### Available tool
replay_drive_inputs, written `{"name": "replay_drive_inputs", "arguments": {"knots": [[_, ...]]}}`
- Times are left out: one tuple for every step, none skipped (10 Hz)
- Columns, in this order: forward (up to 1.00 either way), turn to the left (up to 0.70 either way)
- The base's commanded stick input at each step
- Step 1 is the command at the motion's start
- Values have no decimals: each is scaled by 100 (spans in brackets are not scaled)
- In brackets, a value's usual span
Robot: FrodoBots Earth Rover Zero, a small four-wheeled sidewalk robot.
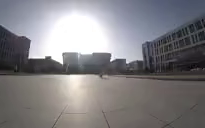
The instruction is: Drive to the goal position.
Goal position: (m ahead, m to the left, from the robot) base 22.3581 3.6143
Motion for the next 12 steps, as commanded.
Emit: {"name": "replay_drive_inputs", "arguments": {"knots": [[0, 0], [0, 0], [29, 1], [74, 2], [100, 4], [100, 24], [100, 5], [100, 3], [100, 3], [100, 3], [100, 3], [100, 3]]}}
